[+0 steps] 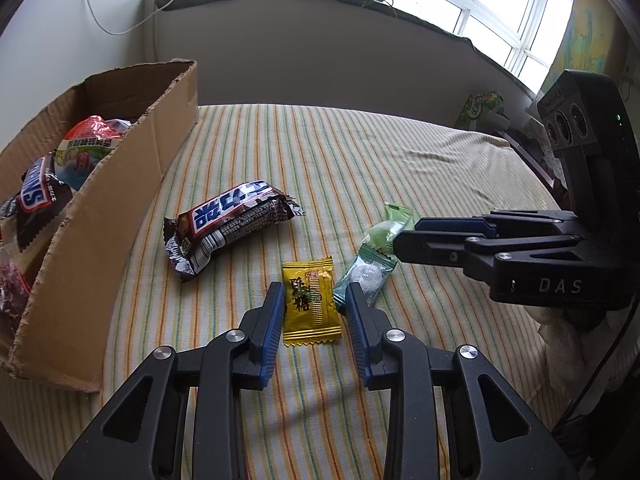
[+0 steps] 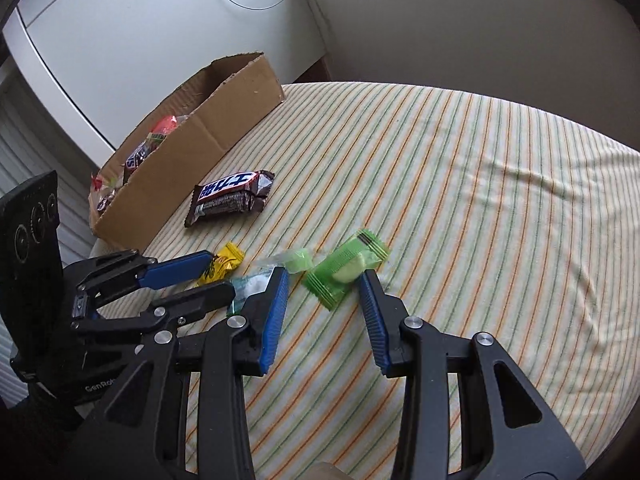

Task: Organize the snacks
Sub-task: 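Grasp the green candy pack with the right gripper while the left grasps the yellow candy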

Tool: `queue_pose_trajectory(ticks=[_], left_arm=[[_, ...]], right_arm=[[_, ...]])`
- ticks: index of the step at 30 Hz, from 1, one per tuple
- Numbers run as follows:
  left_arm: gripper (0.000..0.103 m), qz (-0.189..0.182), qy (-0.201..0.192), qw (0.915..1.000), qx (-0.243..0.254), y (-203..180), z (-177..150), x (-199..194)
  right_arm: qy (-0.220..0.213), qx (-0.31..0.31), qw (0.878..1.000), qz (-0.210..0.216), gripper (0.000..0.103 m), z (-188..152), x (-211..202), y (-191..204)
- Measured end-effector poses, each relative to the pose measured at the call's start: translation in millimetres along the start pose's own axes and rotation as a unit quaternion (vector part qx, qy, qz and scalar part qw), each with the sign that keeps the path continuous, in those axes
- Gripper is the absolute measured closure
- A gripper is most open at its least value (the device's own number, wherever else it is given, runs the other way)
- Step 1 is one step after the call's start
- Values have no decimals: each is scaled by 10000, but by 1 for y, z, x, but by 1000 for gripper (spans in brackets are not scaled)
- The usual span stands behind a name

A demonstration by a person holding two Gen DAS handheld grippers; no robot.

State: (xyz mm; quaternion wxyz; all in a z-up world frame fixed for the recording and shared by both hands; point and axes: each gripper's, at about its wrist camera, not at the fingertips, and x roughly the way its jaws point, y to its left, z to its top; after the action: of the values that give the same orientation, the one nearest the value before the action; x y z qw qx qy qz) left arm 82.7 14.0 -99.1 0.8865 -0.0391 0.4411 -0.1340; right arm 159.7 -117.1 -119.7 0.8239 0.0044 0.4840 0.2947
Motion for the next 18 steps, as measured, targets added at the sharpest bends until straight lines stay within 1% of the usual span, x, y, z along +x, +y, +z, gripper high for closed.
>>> queue_pose_trajectory(ticks=[5,7,10,11,13,16,18], left_arm=[[78,55,-7,10000,40,0,1,1],[79,78,-11,9999,65,0,1,1],[79,109,-26,9999,99,1,0,1],[79,125,-35,9999,92,1,0,0],[79,215,-66,9997,56,4,-1,-2],[79,300,-48,9994,150,2,-1,0],[79,417,-61,9987,275,-3,-2,2]], right_arm=[[-48,-7,9996,-268,64,11,11,7],[-8,-334,9974,-638,64,13,16,19],[46,-852,9898,-1138,67,8,20,34],[39,-907,9886,-1205,68,7,20,35],[25,-811,9896,-1191,71,8,18,29],[6,-722,9901,-1204,71,10,17,22],[-7,-771,9886,-1294,71,12,20,26]])
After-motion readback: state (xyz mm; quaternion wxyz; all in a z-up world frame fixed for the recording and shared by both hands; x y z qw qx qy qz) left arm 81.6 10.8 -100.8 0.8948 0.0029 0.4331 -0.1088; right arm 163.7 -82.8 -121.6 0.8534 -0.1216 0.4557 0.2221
